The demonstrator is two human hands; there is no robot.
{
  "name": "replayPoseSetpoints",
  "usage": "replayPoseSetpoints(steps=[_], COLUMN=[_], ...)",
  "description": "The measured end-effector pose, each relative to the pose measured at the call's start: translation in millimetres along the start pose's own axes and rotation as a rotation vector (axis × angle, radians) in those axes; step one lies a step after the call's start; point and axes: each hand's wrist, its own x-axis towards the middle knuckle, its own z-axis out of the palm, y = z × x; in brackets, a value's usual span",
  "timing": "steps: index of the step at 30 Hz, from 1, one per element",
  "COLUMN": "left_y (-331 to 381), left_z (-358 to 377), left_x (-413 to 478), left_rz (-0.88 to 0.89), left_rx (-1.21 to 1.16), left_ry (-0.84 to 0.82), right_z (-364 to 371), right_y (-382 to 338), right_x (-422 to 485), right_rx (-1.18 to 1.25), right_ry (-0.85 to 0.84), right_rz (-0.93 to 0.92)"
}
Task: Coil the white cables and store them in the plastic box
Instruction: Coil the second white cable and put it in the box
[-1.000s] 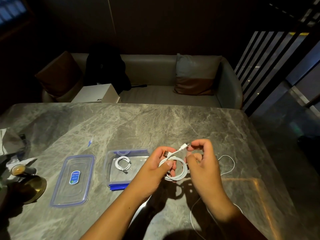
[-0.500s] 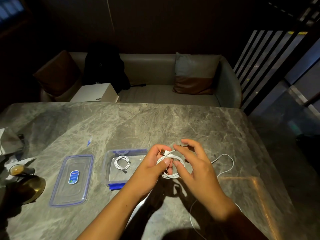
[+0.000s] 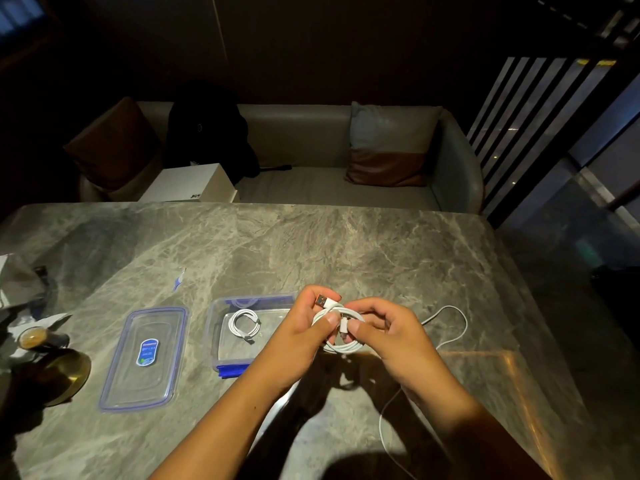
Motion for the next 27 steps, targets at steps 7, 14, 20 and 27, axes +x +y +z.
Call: replayPoseSetpoints(steps=[7,14,20,27], left_y=[-3,-4,-2,-1], left_z=[-4,-5,0,-8], left_x=[2,1,3,2], left_rz=[0.008,0.039,0.034,0.057], left_rx=[0.131,0.309,0.298,0.183], left_ry=[0.023,0.045,0.053,0.051], right_z=[-2,-3,10,-3], right_y=[-2,-8,-4,0], right_x=[-2,-2,-1,-1], right_rx=[0.241,0.353,0.396,0.286], right_ry=[-0.037,-0.17,-0.067,-0.051], right_rz=[0.206,0.412,0.294,0.241])
